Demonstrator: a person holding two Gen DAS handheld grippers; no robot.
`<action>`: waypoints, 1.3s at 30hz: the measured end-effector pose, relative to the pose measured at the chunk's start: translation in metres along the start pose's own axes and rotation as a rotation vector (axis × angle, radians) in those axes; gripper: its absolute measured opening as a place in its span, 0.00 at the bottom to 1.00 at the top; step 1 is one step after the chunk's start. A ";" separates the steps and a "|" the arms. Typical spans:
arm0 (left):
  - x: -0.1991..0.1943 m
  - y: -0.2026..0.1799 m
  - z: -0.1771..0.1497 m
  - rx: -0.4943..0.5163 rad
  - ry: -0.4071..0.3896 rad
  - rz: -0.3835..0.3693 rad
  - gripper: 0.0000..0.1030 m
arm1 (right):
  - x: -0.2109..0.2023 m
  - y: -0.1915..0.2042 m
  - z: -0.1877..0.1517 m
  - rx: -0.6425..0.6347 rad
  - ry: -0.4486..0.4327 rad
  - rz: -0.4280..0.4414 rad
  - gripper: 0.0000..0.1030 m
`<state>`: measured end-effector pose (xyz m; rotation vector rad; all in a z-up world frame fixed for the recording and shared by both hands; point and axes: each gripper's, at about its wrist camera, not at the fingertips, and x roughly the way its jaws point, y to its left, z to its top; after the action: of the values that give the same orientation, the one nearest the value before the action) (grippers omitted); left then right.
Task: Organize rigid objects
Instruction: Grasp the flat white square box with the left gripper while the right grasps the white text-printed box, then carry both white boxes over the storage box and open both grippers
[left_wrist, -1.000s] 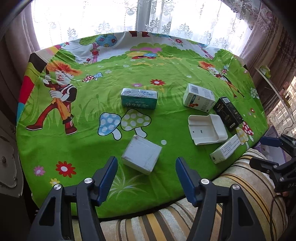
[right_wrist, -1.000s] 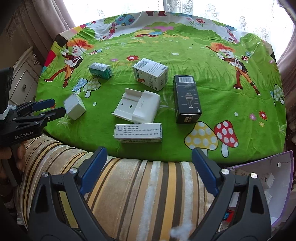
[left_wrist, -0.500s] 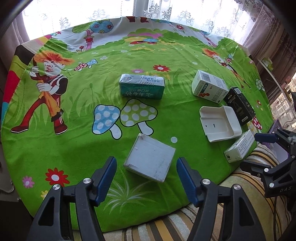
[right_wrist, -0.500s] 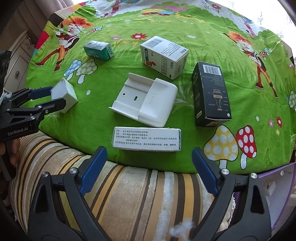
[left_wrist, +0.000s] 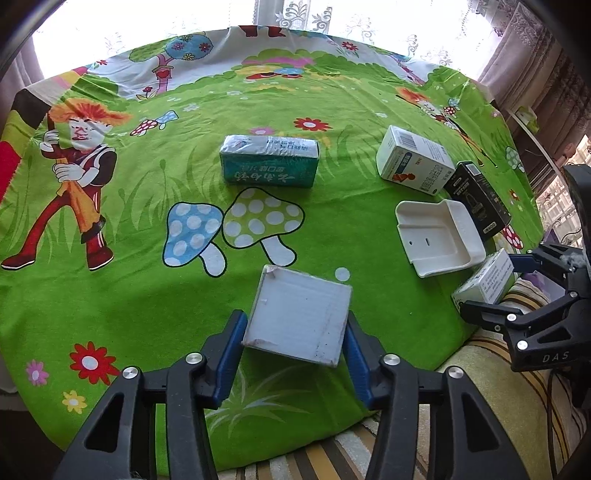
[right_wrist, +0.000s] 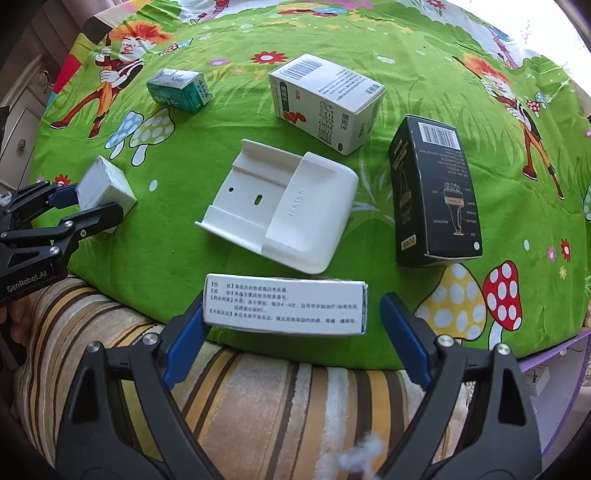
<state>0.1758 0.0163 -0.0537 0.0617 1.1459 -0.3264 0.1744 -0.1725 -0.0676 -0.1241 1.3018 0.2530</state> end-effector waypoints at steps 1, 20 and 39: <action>-0.001 -0.001 0.000 0.004 -0.004 0.000 0.50 | 0.001 -0.001 -0.001 0.003 0.000 -0.004 0.76; -0.034 -0.041 -0.001 0.078 -0.086 0.082 0.50 | -0.025 -0.017 -0.027 0.045 -0.107 0.002 0.76; -0.051 -0.117 0.009 0.132 -0.115 0.027 0.50 | -0.066 -0.044 -0.047 0.135 -0.232 0.049 0.76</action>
<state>0.1312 -0.0855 0.0097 0.1723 1.0084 -0.3768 0.1255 -0.2340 -0.0189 0.0512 1.0878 0.2132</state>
